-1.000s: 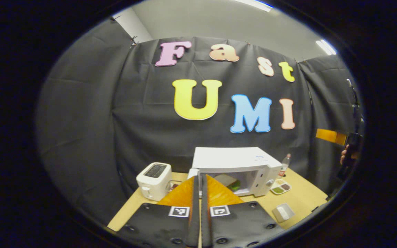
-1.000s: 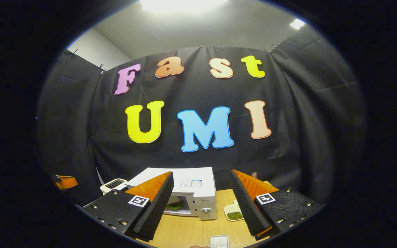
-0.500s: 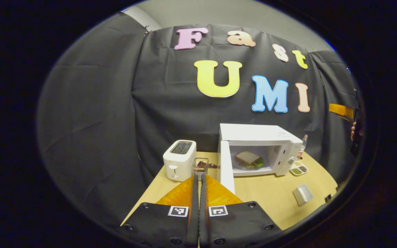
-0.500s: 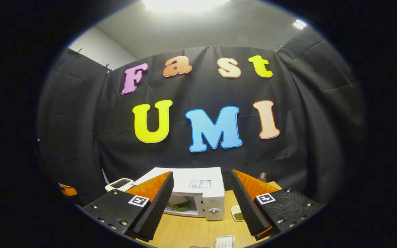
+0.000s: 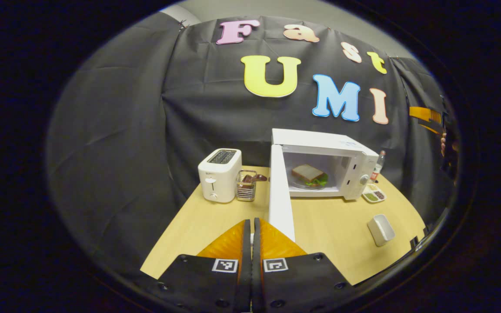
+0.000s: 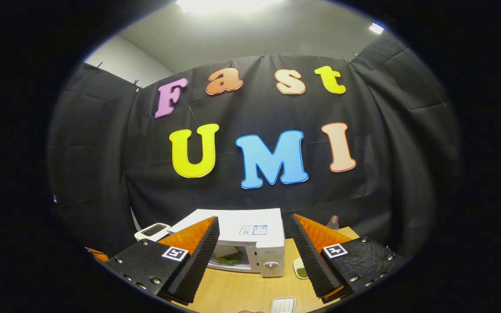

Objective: Open the microwave oven with the left hand, put the food in, and close the microwave oven.

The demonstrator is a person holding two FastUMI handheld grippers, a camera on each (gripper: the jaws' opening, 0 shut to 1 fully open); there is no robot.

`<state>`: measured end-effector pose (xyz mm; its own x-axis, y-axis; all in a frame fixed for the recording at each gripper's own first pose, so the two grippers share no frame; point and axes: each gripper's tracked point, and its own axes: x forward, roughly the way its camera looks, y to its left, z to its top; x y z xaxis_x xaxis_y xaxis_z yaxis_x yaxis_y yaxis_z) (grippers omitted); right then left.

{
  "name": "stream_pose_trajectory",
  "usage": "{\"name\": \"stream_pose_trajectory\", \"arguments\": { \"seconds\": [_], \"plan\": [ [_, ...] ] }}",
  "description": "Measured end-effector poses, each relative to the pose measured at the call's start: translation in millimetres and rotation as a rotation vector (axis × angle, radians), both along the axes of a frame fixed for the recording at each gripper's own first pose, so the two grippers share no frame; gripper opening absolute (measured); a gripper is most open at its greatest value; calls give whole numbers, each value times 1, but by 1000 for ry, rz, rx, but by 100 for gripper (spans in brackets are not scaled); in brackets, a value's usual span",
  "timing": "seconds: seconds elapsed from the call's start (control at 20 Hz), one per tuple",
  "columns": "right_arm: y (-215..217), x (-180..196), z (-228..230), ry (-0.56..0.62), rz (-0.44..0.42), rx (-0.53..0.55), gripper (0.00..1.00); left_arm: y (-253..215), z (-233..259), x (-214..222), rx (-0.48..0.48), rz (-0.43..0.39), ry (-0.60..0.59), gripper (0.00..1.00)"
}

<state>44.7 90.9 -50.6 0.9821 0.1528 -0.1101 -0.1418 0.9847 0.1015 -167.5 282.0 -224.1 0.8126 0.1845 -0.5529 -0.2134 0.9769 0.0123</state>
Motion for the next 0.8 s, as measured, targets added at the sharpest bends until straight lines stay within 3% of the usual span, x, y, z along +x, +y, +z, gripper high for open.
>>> {"name": "stream_pose_trajectory", "arguments": {
  "seconds": [0.3, 0.8],
  "plan": [
    [-17, 2, -3, 3, -9, -4, 97, -45, -14, -1, -37, -65, 29, 7],
    [-44, -7, 13, -66, -27, -62, 97, -157, -30, 45, -130, -274, 49, 7]
  ]
}}
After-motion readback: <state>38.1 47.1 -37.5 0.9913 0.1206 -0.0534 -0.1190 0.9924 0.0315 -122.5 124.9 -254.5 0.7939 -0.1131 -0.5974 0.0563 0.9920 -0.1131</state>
